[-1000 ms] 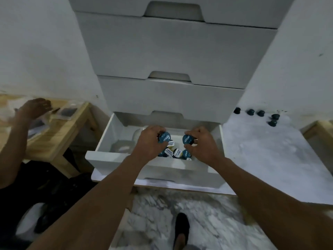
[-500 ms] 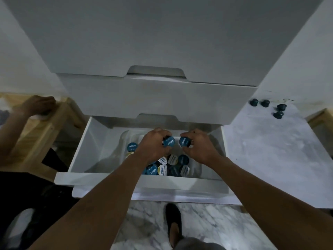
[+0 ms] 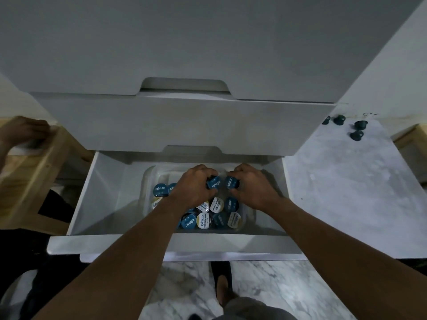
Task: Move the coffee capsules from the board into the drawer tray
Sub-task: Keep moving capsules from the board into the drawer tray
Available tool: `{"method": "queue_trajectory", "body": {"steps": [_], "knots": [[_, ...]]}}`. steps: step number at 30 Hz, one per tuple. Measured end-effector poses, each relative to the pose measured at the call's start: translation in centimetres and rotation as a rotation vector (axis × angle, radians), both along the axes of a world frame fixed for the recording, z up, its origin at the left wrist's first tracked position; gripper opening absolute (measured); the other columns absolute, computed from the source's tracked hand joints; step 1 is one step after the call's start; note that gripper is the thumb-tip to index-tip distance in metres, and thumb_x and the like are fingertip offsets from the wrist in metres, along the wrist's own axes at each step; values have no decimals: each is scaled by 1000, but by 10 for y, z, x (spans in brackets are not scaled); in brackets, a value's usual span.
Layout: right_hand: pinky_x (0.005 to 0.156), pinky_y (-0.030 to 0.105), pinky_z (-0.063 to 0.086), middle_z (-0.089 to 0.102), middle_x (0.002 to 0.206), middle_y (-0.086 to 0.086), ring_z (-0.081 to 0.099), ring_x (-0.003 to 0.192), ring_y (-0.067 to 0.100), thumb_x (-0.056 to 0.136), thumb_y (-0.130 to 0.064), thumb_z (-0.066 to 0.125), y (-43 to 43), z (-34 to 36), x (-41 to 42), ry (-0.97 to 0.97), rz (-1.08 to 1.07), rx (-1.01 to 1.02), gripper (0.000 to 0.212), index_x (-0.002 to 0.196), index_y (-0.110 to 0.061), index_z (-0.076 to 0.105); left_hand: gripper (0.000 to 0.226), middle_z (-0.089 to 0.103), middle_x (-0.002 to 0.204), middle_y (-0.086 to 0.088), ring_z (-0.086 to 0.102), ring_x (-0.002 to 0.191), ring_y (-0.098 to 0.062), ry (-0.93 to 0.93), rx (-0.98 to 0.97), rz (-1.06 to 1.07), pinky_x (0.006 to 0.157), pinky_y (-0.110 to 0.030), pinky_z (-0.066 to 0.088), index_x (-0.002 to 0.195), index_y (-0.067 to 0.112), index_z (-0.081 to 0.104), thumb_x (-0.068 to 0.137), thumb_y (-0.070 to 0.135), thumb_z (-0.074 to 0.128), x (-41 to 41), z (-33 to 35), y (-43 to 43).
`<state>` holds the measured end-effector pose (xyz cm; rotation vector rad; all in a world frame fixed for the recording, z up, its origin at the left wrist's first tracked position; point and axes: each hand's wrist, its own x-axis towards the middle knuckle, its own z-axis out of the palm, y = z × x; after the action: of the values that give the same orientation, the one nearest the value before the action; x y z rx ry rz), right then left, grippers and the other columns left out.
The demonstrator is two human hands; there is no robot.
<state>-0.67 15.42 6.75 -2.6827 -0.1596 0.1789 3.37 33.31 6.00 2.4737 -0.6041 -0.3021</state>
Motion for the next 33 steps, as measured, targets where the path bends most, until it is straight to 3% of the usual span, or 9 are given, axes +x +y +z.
{"method": "queue_trajectory", "body": {"steps": [17, 28, 33], "knots": [[94, 29, 41, 52, 130, 4, 49, 115, 22, 87, -22, 61, 1, 2, 5, 41, 171, -148, 44, 130, -16, 53, 50, 61, 116, -9, 56, 107, -24, 60, 63, -22, 92, -35, 46, 125, 14, 58, 77, 22, 71, 6, -13, -2], [78, 26, 39, 59, 115, 4, 52, 103, 21, 90, -22, 55, -2, 1, 14, 91, 187, -132, 26, 114, -17, 63, 35, 68, 108, -5, 62, 95, -18, 122, 22, 12, 88, -32, 51, 116, 17, 64, 81, 20, 69, 7, -10, 2], [82, 32, 45, 61, 113, 2, 52, 105, 21, 88, -22, 55, -2, 3, 11, 102, 206, -140, 24, 111, -20, 64, 35, 68, 107, -3, 62, 96, -18, 134, 61, -2, 88, -33, 52, 114, 21, 64, 80, 25, 68, 5, -8, 4]]}}
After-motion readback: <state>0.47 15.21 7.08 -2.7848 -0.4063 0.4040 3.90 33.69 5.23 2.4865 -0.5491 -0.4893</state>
